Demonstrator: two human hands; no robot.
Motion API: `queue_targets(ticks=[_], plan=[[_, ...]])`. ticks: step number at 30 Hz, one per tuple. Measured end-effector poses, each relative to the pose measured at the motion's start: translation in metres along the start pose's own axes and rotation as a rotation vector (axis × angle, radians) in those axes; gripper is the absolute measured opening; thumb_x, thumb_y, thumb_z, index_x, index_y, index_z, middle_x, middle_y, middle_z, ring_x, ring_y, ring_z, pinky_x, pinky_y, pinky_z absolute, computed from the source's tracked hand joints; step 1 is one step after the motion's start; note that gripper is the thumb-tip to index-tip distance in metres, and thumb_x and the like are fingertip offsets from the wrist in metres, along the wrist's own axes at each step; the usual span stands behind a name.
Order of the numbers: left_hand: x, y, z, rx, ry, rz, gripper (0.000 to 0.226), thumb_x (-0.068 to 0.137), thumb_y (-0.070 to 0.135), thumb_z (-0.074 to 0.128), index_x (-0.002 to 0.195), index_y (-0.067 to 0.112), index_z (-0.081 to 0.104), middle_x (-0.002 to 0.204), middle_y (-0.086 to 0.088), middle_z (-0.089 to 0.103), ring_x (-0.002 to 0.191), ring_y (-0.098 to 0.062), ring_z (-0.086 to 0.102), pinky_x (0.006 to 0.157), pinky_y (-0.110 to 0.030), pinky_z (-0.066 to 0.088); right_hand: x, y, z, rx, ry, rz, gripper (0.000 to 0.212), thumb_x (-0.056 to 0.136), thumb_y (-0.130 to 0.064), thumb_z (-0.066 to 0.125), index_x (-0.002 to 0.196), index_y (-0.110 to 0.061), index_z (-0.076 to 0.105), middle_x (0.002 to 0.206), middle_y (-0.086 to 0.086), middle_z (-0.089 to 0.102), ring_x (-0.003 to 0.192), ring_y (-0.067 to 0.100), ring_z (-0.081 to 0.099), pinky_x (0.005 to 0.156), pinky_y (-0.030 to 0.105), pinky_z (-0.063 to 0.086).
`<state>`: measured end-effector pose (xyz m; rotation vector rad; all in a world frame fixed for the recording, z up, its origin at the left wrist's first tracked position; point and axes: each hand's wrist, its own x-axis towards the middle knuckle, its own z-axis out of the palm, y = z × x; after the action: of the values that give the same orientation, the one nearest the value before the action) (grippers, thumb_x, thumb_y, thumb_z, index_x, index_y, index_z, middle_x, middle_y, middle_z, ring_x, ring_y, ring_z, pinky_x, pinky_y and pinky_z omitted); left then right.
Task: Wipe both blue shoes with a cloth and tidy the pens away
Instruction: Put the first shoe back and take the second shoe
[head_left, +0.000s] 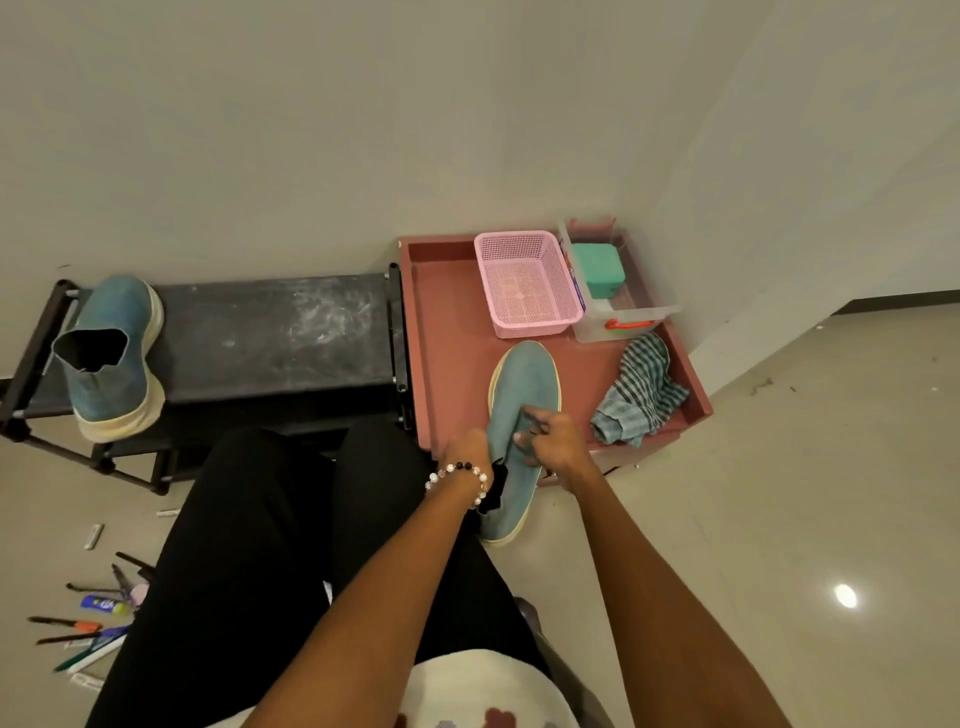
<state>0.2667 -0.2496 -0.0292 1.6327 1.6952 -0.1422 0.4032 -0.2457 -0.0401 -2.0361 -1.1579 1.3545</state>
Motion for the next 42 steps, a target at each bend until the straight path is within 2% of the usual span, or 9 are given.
queue_targets(ticks=[6, 11, 16, 21, 25, 30, 34, 39, 42], plan=[[-0.008, 0.002, -0.013, -0.097, 0.119, 0.049, 0.026, 0.096, 0.02, 0.055, 0.091, -0.003, 0.065, 0.093, -0.019, 0.065, 0.092, -0.034, 0.063, 0.075, -0.037, 0.049, -0.025, 0.01, 0.016, -0.201, 0.137, -0.041, 0.084, 0.067, -0.031, 0.083, 0.139, -0.014, 0.043, 0.138, 0.007, 0.049, 0.128, 0.028, 0.044, 0.104, 0.045, 0.039], [-0.019, -0.017, -0.041, -0.315, 0.211, 0.121, 0.041, 0.093, 0.024, 0.061, 0.056, 0.009, 0.051, 0.058, -0.009, 0.053, 0.062, -0.03, 0.057, 0.057, -0.031, 0.048, -0.043, -0.025, 0.006, -0.227, 0.178, -0.016, 0.046, 0.067, -0.016, 0.079, 0.105, -0.004, 0.057, 0.099, 0.013, 0.065, 0.087, 0.029, 0.063, 0.074, 0.047, 0.055], [-0.014, -0.063, -0.098, -0.66, 0.312, 0.095, 0.018, 0.088, 0.02, 0.065, 0.076, 0.007, 0.071, 0.073, -0.016, 0.071, 0.069, -0.032, 0.07, 0.061, -0.049, 0.059, -0.046, -0.111, 0.02, -0.278, 0.205, -0.25, 0.011, 0.077, -0.013, 0.065, 0.084, -0.005, 0.068, 0.079, 0.008, 0.067, 0.073, 0.023, 0.064, 0.054, 0.029, 0.052], [0.002, -0.127, -0.158, -0.736, 0.476, -0.046, 0.013, 0.087, 0.01, 0.066, 0.077, 0.013, 0.074, 0.074, -0.013, 0.072, 0.07, -0.03, 0.071, 0.069, -0.047, 0.059, -0.008, -0.187, 0.086, -0.258, 0.182, -0.365, 0.015, 0.08, -0.006, 0.058, 0.073, 0.0, 0.07, 0.066, 0.012, 0.066, 0.063, 0.026, 0.062, 0.057, 0.033, 0.051], [0.032, -0.19, -0.192, -0.681, 0.559, -0.178, 0.014, 0.085, 0.017, 0.067, 0.071, 0.016, 0.072, 0.071, -0.012, 0.07, 0.07, -0.032, 0.069, 0.067, -0.049, 0.059, 0.03, -0.22, 0.16, -0.175, 0.116, -0.354, 0.026, 0.081, -0.003, 0.058, 0.054, 0.0, 0.058, 0.05, 0.007, 0.052, 0.048, 0.015, 0.044, 0.052, 0.027, 0.035], [0.074, -0.249, -0.213, -0.504, 0.597, -0.259, 0.018, 0.092, 0.018, 0.058, 0.082, 0.011, 0.072, 0.079, -0.012, 0.068, 0.079, -0.032, 0.063, 0.073, -0.037, 0.052, 0.071, -0.226, 0.243, -0.1, 0.082, -0.279, 0.024, 0.084, -0.002, 0.056, 0.063, 0.008, 0.056, 0.058, 0.014, 0.055, 0.057, 0.02, 0.048, 0.055, 0.025, 0.036], [0.104, -0.285, -0.208, -0.419, 0.562, -0.298, 0.019, 0.094, 0.023, 0.057, 0.085, 0.015, 0.072, 0.082, -0.015, 0.067, 0.082, -0.038, 0.062, 0.071, -0.038, 0.05, 0.094, -0.208, 0.283, -0.086, 0.024, -0.266, 0.016, 0.088, -0.004, 0.055, 0.085, 0.005, 0.067, 0.076, 0.017, 0.069, 0.077, 0.027, 0.064, 0.072, 0.036, 0.052], [0.104, -0.3, -0.198, -0.486, 0.592, -0.221, 0.024, 0.093, 0.026, 0.059, 0.106, 0.012, 0.073, 0.093, -0.012, 0.072, 0.087, -0.029, 0.065, 0.077, -0.035, 0.051, 0.094, -0.208, 0.289, -0.067, 0.015, -0.27, 0.023, 0.091, -0.006, 0.055, 0.111, 0.001, 0.066, 0.102, 0.016, 0.07, 0.099, 0.027, 0.065, 0.089, 0.035, 0.051], [0.078, -0.297, -0.205, -0.67, 0.773, -0.221, 0.022, 0.094, 0.025, 0.059, 0.104, 0.011, 0.072, 0.092, -0.006, 0.073, 0.08, -0.018, 0.069, 0.076, -0.035, 0.057, 0.077, -0.223, 0.29, -0.062, 0.161, -0.365, 0.026, 0.094, -0.012, 0.052, 0.115, -0.004, 0.064, 0.107, 0.013, 0.069, 0.103, 0.027, 0.062, 0.091, 0.038, 0.048]])
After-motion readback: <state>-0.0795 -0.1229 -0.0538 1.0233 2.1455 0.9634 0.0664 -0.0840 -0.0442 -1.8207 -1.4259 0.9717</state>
